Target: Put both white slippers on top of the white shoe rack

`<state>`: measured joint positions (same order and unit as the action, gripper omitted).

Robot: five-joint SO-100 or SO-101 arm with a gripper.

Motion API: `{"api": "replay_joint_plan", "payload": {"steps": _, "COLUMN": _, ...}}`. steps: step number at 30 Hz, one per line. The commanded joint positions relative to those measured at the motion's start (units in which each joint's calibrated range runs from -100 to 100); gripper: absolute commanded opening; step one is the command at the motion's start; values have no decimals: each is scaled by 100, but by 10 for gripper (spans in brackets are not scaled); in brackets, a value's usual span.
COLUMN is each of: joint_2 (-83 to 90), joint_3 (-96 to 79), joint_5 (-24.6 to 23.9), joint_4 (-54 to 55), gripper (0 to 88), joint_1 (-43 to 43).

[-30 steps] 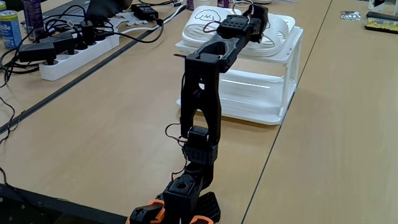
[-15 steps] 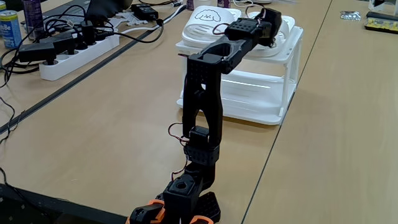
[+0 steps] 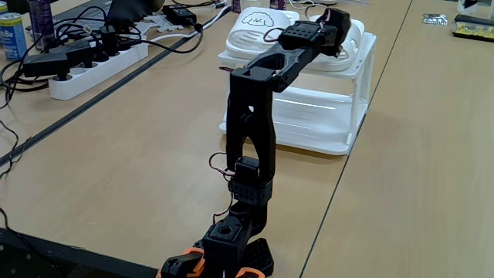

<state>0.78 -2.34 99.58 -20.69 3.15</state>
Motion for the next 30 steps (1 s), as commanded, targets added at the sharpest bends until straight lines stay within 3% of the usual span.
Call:
{"api": "replay_joint_plan", "payload": {"steps": 1, "joint_2": 919, "joint_3": -159, "joint_5": 42, "joint_4": -11, "gripper": 194, "joint_1": -10}}
{"api": "replay_joint_plan", "payload": {"steps": 11, "joint_2": 2088, "joint_3": -1440, "joint_5": 42, "joint_4": -11, "gripper": 185, "joint_1": 236}}
{"api": "replay_joint_plan", "payload": {"steps": 16, "joint_2": 2383, "joint_3": -1846, "joint_5": 42, "joint_4": -11, "gripper": 0, "joint_1": 467}}
{"api": "replay_joint_plan", "payload": {"steps": 30, "joint_2": 750, "joint_3": -998, "joint_5": 42, "joint_4": 58, "gripper": 7, "joint_1": 590}}
